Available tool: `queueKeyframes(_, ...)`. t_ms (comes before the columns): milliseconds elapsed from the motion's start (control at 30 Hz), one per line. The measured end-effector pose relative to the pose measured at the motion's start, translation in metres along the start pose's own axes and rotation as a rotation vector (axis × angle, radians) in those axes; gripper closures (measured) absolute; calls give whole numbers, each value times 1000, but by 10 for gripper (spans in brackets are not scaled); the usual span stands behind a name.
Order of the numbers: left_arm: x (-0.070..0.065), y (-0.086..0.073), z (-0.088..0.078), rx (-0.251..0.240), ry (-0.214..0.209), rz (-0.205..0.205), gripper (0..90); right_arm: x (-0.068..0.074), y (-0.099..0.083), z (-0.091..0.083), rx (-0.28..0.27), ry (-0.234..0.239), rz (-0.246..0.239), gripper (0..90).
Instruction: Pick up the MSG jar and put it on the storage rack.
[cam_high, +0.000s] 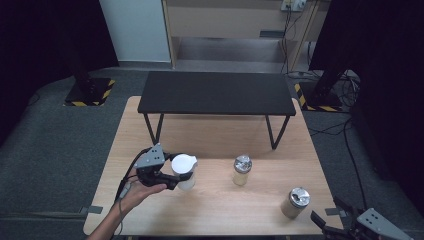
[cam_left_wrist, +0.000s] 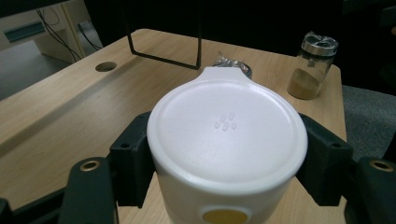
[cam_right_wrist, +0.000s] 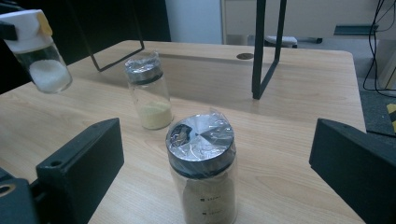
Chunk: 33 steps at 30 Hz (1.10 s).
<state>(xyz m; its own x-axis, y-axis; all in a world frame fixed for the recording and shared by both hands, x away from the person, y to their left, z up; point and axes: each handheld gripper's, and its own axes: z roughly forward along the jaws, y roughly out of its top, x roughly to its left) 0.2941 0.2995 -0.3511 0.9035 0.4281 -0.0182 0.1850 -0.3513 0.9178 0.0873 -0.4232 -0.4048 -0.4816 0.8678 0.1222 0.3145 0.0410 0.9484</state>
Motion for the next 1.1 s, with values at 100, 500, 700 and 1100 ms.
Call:
queueKeyframes(100,1,6,-1,5,-6,3,296,0,0,0,0,1,0,35)
queueKeyframes(500,4,32,-6,12,-27,-5,296,-1,0,0,0,2,2,35)
queueKeyframes(700,7,48,-10,14,-32,-10,296,-1,0,0,-1,3,2,35)
queueKeyframes(1100,10,81,-22,17,-15,5,296,-1,-1,0,-2,3,5,36)
